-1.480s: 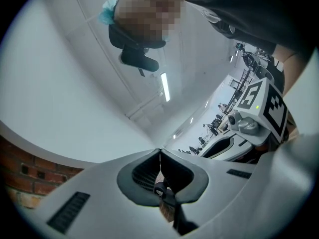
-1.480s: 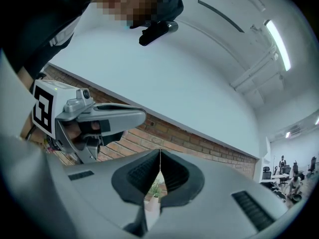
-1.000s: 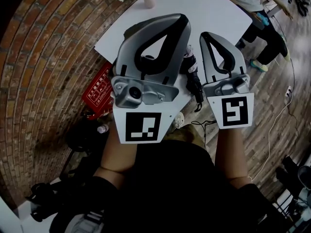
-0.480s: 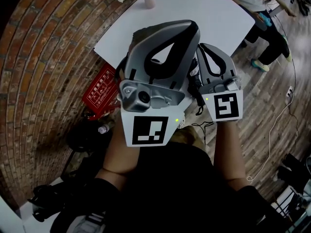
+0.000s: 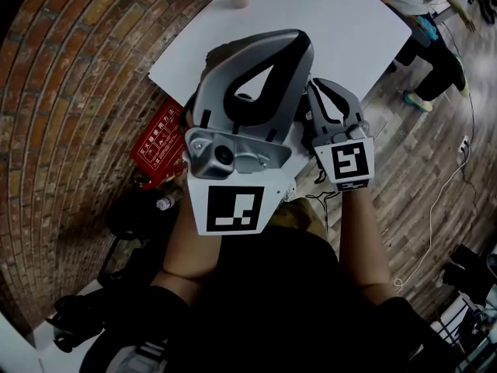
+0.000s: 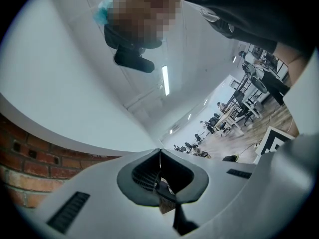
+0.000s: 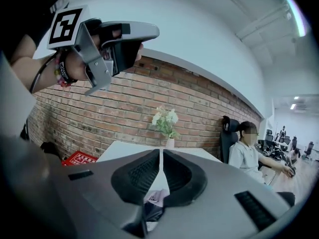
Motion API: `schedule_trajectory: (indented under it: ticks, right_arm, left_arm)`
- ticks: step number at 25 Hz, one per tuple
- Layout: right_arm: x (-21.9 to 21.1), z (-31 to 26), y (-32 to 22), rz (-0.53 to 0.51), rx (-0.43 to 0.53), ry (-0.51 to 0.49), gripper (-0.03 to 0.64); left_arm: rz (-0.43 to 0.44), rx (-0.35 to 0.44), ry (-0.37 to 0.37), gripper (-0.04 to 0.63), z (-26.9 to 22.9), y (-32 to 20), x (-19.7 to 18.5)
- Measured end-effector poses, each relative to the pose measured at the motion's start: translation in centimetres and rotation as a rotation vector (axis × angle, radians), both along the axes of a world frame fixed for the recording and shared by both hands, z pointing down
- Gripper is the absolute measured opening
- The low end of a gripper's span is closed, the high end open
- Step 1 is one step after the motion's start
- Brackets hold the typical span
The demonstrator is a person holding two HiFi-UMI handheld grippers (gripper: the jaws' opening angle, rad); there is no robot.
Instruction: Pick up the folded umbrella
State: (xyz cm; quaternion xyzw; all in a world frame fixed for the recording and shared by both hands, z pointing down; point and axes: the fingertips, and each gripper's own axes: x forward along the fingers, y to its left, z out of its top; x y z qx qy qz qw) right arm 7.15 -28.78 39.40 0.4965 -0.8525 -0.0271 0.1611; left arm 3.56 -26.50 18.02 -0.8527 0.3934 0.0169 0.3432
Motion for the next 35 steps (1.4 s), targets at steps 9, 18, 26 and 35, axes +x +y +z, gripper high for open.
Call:
schedule_trajectory:
  ticks: [9, 18, 26, 35]
  right_arm:
    - [-0.1, 4.1, 0.3, 0.011, -0.101, -0.002, 0.060]
    - [-0.7, 7.1, 0.2, -0.004, -0.189, 0.007, 0.194]
    - [-0.9, 10.1, 0.2, -0.006, -0.277, 0.051, 0.295]
    - [-0.4, 12.8, 0.3, 0.018, -0.397, 0.023, 0.330]
  left_arm:
    - [0.005, -0.010, -0.007, 0.012, 0.7, -0.3, -0.2]
    - [0.023, -0.038, -0.021, 0.014, 1.8, -0.9, -0.1]
    - [0.011, -0.073, -0.031, 0.012, 3.2, -1.8, -0.7]
    - [-0.005, -0.099, -0.024, 0.014, 4.2, -2.2, -1.1]
